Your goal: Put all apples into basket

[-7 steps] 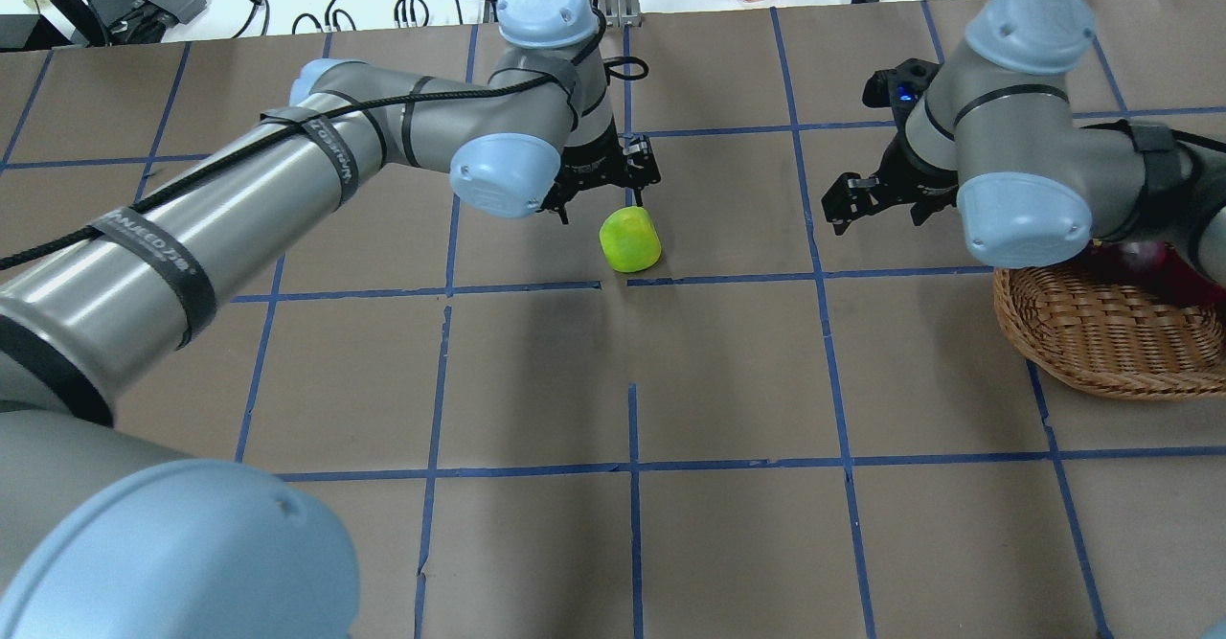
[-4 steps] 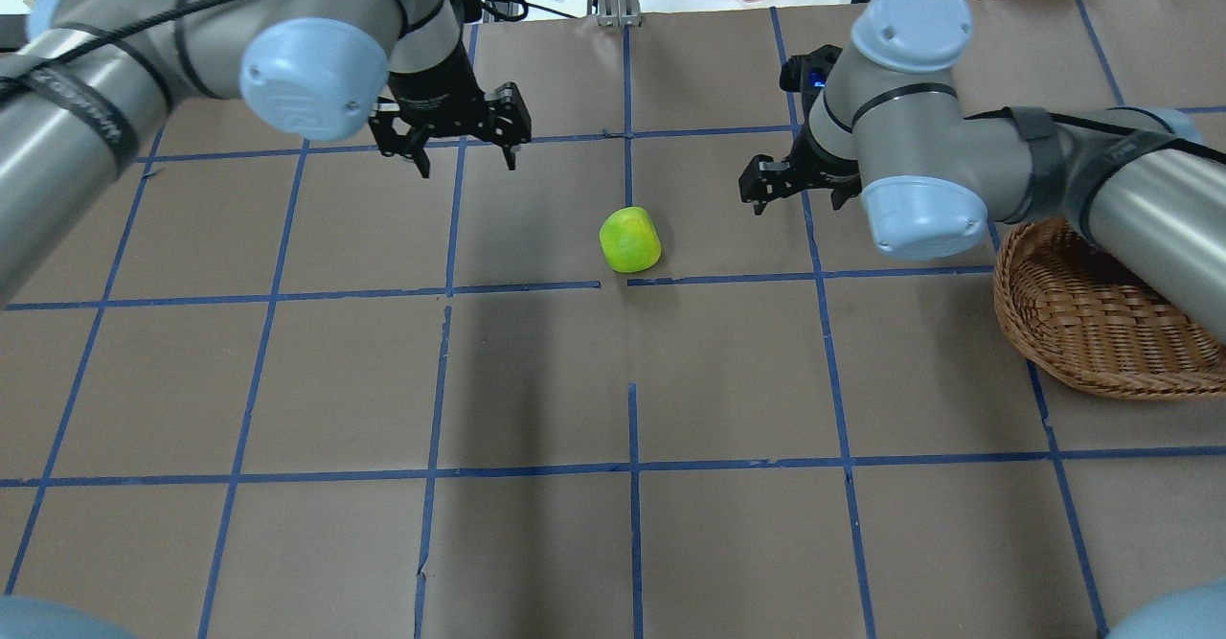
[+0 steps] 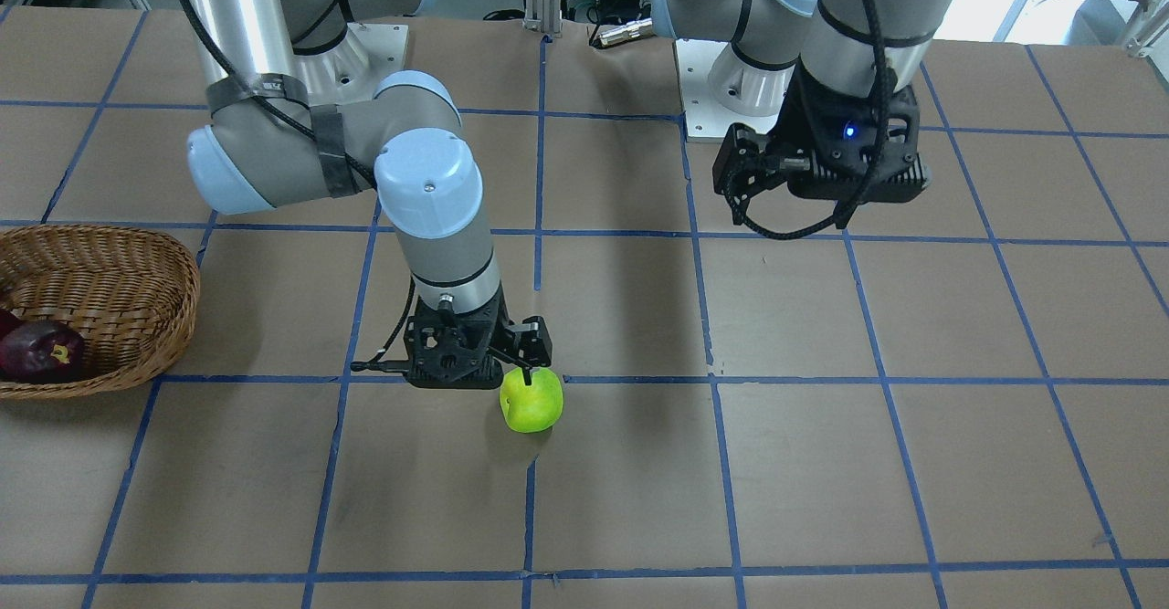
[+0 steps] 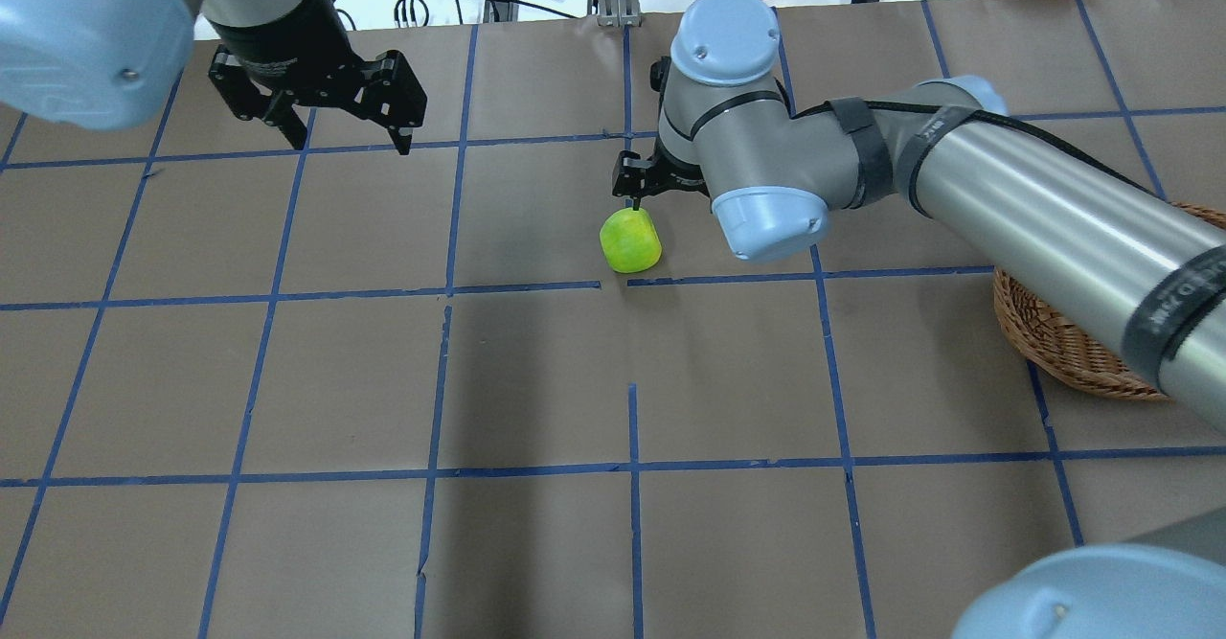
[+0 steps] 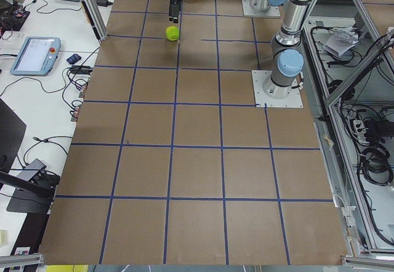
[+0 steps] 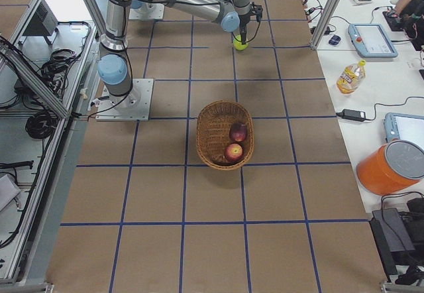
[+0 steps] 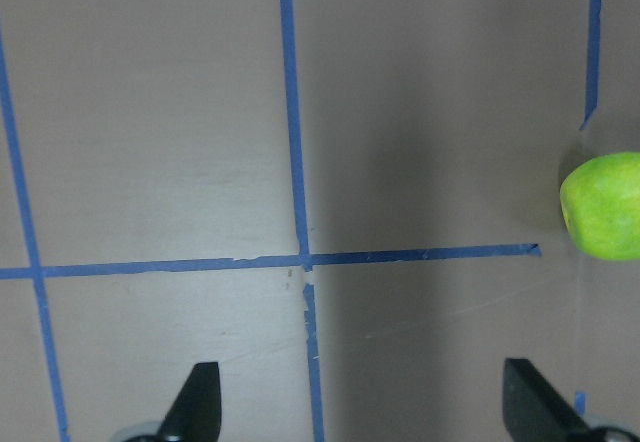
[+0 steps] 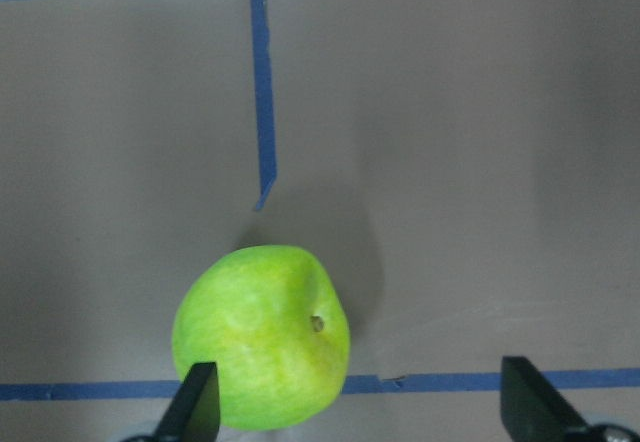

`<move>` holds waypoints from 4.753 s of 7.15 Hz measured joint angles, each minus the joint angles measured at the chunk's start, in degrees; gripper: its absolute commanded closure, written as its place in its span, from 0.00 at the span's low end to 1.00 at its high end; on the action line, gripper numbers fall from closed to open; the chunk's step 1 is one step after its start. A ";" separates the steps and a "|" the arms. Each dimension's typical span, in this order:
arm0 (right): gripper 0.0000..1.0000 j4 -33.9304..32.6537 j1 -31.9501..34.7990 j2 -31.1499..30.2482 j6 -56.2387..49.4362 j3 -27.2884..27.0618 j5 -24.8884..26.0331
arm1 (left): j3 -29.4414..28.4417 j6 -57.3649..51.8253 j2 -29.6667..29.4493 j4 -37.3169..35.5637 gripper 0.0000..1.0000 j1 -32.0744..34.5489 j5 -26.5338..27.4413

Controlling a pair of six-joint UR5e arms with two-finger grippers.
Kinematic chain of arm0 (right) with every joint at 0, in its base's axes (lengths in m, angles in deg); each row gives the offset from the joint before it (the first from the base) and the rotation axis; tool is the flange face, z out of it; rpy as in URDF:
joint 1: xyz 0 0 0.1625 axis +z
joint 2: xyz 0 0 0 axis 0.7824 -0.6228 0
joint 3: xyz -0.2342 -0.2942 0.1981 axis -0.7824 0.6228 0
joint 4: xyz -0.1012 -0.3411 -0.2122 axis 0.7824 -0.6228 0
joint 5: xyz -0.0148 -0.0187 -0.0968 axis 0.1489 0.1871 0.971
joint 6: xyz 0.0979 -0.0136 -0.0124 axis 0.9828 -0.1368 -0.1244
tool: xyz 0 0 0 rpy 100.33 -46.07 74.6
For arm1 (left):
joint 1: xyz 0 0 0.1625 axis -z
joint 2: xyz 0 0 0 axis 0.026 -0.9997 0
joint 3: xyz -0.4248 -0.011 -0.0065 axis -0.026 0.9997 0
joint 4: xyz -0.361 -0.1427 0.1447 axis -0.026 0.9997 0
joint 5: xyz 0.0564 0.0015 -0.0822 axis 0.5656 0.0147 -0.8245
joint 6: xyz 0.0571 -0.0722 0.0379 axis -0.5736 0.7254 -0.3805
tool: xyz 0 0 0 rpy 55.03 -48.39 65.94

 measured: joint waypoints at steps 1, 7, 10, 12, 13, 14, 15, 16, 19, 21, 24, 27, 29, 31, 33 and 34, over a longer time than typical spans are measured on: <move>0.00 -0.81 1.77 1.70 1.51 0.66 1.18 | 0.63 1.21 1.43 1.23 0.00 -0.59 0.33; 0.61 -9.22 3.87 10.15 1.90 1.09 2.80 | 1.61 2.76 1.93 -2.43 0.00 -2.74 -0.13; 0.62 -6.91 2.58 7.67 0.45 1.36 2.93 | 0.96 2.63 2.02 -2.27 0.00 -4.18 -3.24; 0.63 0.71 -2.96 1.34 -3.22 -0.06 4.58 | 0.92 2.54 1.96 -2.30 0.00 -4.27 -3.54; 0.63 3.23 -7.45 -2.15 -7.97 -2.93 5.96 | 1.03 2.45 1.98 -2.42 0.00 -4.26 -3.57; 0.63 4.11 -12.47 -5.58 -14.97 -6.56 6.82 | 1.27 2.41 2.09 -2.51 0.00 -4.26 -3.59; 0.63 4.38 -17.73 -8.80 -22.88 -9.81 7.18 | 1.51 2.39 2.16 -2.63 0.00 -4.25 -3.63; 0.63 4.43 -23.22 -11.40 -31.24 -12.19 7.34 | 1.65 2.38 2.18 -2.71 0.00 -4.25 -3.65; 0.48 -0.33 -37.99 -14.33 -54.38 -16.61 5.66 | 2.04 2.46 2.23 -2.81 0.00 -4.23 -3.62; 0.00 -5.41 -45.06 -14.35 -62.56 -21.31 1.10 | 2.07 2.47 2.24 -2.90 0.00 -4.19 -3.57; 0.00 -6.61 -46.39 -15.33 -63.81 -23.97 -0.80 | 1.88 2.45 2.24 -3.05 0.00 -4.24 -3.63; 0.00 5.17 -42.42 -24.44 -60.86 -21.15 -1.94 | 1.84 2.46 2.25 -3.12 0.00 -4.25 -3.74; 0.00 20.63 -34.81 -27.95 -51.68 -11.73 -2.37 | 2.00 2.49 2.25 -3.12 0.00 -4.25 -3.71; 0.00 32.10 -26.12 -28.26 -38.29 -2.92 -1.55 | 2.04 2.49 2.24 -3.12 0.00 -4.25 -3.74; 0.00 37.17 -19.51 -28.01 -24.40 1.50 -0.50 | 2.10 2.47 2.24 -3.12 0.00 -4.25 -3.75; 0.00 38.32 -16.86 -27.74 -19.49 2.54 0.15 | 2.06 2.64 2.23 -3.12 0.00 -4.21 -3.83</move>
